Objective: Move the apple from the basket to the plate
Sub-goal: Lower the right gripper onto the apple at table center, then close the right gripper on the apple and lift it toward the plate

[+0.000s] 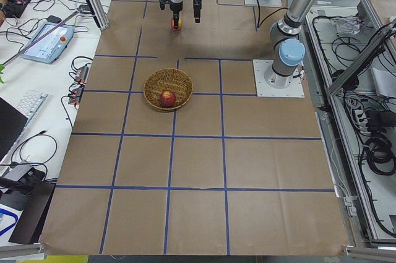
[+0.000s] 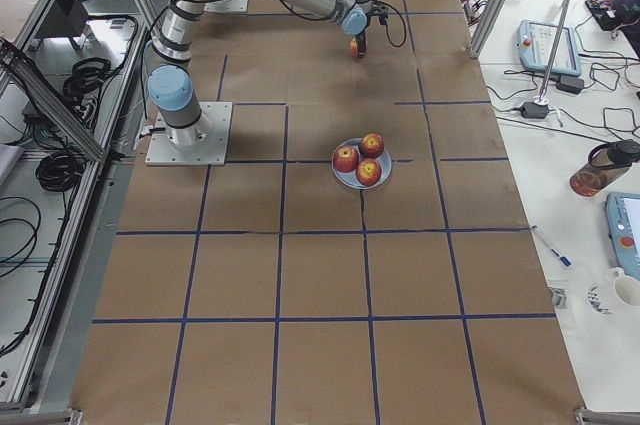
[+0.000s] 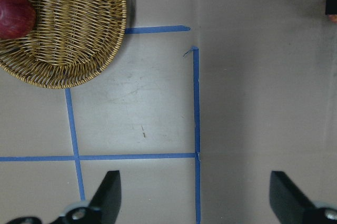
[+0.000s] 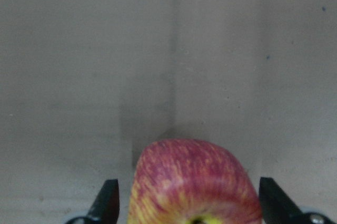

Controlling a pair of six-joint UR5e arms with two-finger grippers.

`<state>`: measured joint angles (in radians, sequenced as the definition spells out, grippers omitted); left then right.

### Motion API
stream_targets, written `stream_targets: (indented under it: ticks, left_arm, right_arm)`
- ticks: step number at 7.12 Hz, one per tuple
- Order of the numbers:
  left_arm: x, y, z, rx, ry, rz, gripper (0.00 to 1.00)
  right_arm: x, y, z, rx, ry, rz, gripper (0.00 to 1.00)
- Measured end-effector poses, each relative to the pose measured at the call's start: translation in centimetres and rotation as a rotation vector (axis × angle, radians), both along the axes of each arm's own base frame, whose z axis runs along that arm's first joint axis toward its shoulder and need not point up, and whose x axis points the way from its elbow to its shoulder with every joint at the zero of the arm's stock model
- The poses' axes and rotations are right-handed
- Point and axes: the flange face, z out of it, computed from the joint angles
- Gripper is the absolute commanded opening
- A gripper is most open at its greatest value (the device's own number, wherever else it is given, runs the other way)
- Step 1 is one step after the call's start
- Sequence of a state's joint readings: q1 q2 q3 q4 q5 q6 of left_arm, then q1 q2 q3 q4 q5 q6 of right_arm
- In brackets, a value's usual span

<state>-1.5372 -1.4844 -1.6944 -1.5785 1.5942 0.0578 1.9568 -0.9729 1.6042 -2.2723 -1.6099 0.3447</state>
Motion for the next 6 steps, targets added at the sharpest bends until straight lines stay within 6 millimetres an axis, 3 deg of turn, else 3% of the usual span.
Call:
stream_targets:
  ticks: [2, 3, 4, 5, 6]
  left_arm:
    - [0.0, -0.1, -0.8, 0.016, -0.001, 0.003, 0.99]
    - [0.0, 0.0, -1.4, 0.028, 0.0, 0.002, 0.99]
    - [-0.1, 0.2, -2.1, 0.041, 0.001, 0.002, 0.99]
    - [-0.1, 0.3, -2.8, 0.052, 0.002, -0.001, 0.99]
    - [-0.2, 0.5, -3.3, 0.059, 0.002, -0.005, 0.99]
  right_arm:
    - [-0.2, -0.4, 0.7, -0.012, -0.002, -0.007, 0.49]
    - [-0.6, -1.0, 2.2, -0.03, -0.008, -0.015, 0.49]
    - [-1.4, -1.5, 4.9, -0.043, -0.011, -0.026, 0.49]
    - [-4.0, -2.0, 8.3, -0.032, -0.003, -0.038, 0.5]
    - [-8.4, -2.7, 11.2, -0.005, 0.011, -0.038, 0.5]
